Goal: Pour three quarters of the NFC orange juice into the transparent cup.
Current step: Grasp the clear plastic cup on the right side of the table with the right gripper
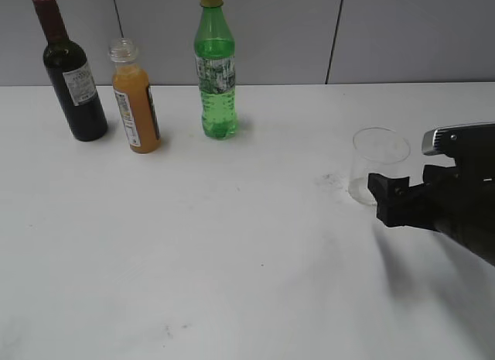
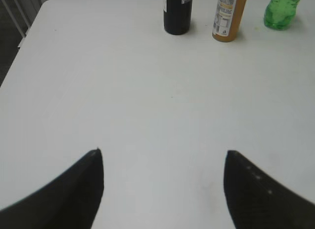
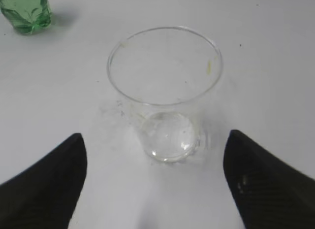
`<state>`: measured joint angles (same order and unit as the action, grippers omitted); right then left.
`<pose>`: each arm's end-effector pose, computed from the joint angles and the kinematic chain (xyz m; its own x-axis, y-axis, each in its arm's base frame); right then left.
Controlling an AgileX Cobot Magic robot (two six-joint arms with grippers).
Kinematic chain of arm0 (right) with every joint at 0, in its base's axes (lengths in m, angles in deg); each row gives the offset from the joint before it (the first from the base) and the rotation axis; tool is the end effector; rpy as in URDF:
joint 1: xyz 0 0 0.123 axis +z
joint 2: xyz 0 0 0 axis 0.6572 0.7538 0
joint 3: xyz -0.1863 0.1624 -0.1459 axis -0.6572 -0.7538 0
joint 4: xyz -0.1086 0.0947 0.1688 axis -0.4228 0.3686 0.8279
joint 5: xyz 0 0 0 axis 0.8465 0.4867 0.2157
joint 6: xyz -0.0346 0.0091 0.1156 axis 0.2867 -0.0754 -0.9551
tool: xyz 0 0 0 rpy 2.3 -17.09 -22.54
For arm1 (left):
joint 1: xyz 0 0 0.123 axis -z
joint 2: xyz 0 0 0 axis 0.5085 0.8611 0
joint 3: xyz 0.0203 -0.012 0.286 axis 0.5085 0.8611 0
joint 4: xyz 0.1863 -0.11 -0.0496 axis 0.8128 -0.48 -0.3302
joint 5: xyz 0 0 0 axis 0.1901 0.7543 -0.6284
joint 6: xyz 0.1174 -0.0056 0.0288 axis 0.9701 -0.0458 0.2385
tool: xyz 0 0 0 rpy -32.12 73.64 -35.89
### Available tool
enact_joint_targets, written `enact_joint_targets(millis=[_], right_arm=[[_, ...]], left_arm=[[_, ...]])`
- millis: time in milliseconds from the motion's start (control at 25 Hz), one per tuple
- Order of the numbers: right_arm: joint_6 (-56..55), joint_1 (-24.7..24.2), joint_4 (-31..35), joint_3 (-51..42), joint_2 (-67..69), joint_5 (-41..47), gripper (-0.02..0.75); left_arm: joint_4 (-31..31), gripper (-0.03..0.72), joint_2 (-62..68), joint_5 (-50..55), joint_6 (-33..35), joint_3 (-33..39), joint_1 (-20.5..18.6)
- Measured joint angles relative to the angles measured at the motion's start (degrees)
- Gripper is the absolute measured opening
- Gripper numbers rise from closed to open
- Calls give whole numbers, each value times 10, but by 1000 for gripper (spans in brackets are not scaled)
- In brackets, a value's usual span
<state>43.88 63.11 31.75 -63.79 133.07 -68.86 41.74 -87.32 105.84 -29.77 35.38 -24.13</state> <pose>0.2470 0.0844 0.1504 -0.3872 -0.1307 -0.9127 -0.2620 0.9647 -0.0270 -0.0076 0.0009 0.2387 -0.4964 0.0855 -0.8639 0.1265 0.9916 0.0254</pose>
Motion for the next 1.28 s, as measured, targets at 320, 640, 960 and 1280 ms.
enact_joint_targets(millis=[320,640,960,1280], right_arm=[[-21,1,-1,1,151,-192,668],[-61,1,-10,5,220,-200,668],[-64,1,-39,70,256,-202,666],[-84,1,-9,99,294,-208,666]], left_arm=[[0,584,0,0,0,0,0],[0,584,0,0,0,0,0],[0,584,0,-1,0,0,0],[0,584,0,-1,0,0,0]])
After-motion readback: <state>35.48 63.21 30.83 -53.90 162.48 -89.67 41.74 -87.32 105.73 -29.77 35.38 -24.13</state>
